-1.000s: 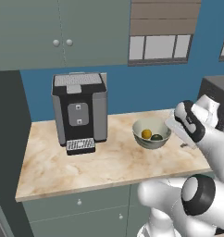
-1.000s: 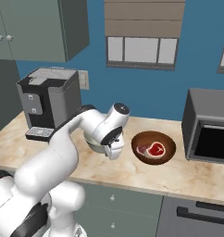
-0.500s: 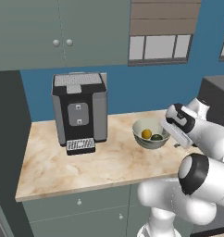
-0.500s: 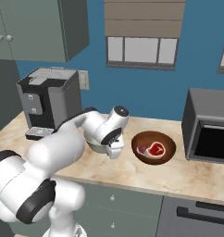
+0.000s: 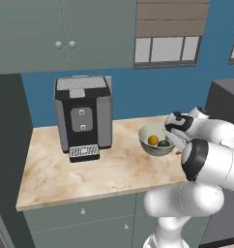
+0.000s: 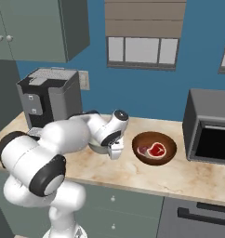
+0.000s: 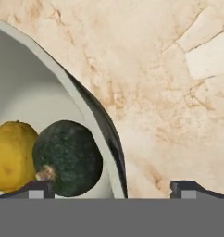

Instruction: Place the bowl with the lemon and squash on the second highest shelf of the fridge. Place the bowl with the steaks on the top shelf of the fridge.

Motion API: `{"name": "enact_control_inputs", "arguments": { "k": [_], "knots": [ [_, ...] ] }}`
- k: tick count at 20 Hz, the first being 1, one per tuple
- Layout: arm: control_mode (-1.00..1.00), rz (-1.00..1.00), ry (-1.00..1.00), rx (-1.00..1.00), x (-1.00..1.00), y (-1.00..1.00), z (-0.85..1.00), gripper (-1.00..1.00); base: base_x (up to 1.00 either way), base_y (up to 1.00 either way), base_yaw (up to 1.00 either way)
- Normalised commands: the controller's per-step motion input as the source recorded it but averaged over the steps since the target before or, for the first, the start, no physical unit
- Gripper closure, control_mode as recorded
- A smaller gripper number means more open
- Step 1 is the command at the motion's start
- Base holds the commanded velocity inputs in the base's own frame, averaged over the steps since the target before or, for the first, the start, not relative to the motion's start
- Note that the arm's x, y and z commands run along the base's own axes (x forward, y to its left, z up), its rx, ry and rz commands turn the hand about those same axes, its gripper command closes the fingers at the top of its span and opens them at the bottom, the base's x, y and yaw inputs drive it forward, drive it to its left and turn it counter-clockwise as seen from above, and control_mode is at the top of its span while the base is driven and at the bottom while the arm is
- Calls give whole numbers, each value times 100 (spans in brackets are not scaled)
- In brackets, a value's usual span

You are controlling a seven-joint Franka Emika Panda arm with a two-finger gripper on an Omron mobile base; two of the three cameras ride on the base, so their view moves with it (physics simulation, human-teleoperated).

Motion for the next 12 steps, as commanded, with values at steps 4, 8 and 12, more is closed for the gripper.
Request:
{"name": "enact_control_inputs", "arguments": {
  "k": [4,8,12],
  "knots": [
    [-100,-6,0,0,41,0,-30,-100,0,0,0],
    [-100,-4,0,0,8,0,-28,100,0,0,0],
    [-100,0,0,0,0,0,-3,100,0,0,0]
  ]
}}
